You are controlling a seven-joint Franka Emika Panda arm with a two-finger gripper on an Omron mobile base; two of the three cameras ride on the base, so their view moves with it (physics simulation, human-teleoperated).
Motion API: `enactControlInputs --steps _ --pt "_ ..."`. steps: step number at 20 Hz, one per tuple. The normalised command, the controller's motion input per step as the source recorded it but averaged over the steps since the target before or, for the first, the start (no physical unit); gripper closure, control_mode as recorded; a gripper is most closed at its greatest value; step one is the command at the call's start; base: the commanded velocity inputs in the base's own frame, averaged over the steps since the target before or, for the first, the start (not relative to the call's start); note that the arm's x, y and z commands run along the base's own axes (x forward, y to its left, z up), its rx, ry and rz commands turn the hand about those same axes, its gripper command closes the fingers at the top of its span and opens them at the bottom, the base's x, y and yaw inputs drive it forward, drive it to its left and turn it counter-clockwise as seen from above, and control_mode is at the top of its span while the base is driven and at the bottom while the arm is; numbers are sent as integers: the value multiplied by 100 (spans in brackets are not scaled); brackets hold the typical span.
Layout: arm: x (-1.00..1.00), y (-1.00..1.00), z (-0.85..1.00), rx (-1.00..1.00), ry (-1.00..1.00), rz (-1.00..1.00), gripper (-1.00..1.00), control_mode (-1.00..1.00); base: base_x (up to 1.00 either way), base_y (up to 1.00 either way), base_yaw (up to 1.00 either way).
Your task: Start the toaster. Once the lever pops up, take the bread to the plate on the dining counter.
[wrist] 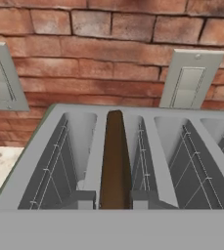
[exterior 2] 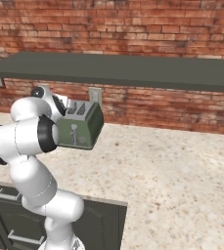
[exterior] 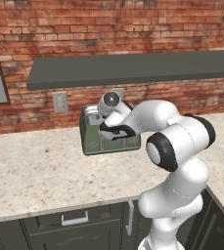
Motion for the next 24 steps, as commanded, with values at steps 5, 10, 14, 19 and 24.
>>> enactControlInputs --steps 5,10,14,19,24 --pt "-4 -3 18 0 0 0 100 -100 0 0 0" --pt "0 0 0 0 0 0 100 -100 0 0 0" --pt "0 0 0 0 0 0 100 -100 0 0 0" --pt "0 0 0 0 0 0 100 -100 0 0 0" --pt "0 0 0 0 0 0 100 -100 0 0 0"
